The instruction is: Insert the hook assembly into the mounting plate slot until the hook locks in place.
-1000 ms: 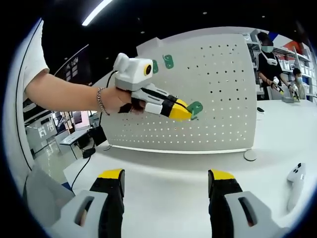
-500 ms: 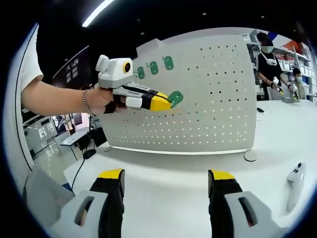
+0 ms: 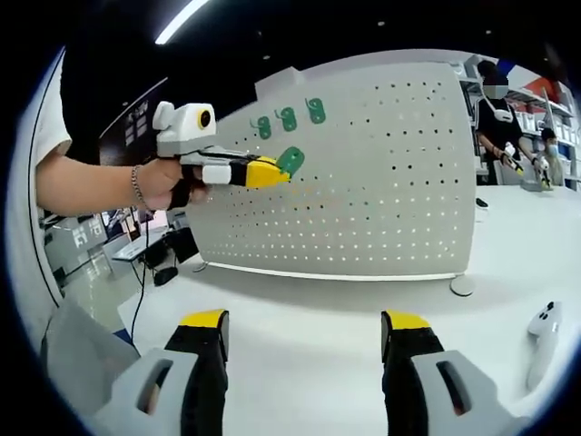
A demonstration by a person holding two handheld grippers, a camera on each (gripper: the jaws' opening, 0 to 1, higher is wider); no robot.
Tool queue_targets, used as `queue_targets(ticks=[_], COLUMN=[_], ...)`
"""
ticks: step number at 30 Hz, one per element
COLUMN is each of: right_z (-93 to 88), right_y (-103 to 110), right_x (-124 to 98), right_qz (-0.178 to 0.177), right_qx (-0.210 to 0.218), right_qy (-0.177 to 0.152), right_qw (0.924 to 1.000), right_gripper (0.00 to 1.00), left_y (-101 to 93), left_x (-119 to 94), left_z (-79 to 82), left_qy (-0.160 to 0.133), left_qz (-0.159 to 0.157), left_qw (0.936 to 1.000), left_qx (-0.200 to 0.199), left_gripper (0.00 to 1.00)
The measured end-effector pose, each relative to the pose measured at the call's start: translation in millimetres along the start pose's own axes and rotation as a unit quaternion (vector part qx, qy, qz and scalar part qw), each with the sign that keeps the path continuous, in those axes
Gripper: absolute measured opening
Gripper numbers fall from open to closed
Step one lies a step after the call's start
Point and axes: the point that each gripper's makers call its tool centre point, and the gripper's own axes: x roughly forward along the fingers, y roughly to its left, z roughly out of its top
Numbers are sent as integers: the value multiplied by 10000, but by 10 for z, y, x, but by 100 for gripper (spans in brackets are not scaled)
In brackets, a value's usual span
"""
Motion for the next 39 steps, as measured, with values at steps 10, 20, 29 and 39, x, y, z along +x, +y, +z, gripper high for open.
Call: queue_targets(ticks=[10, 20, 29, 39], right_z=[-10, -34, -56, -60], right_y=[18, 26, 34, 38], right_x=[6, 13, 17, 17], right_qz=[42, 63, 78, 89], right_qx=[-36, -80, -106, -121], right_qy=[18, 67, 120, 130], right_qw=[10000, 9999, 9998, 9998], right_gripper=[66, 66, 66, 65], left_y=[5, -43, -147, -249], left_x=[-319, -531, -757, -973], left_z=[-31, -15, -19, -49], left_qy=[-166, -408, -697, -1031], left_qz=[361, 597, 870, 1156], left_qw=[9990, 9968, 9924, 9854], left_qx=[-221, -340, -518, -702], left_gripper=[1, 1, 1, 2])
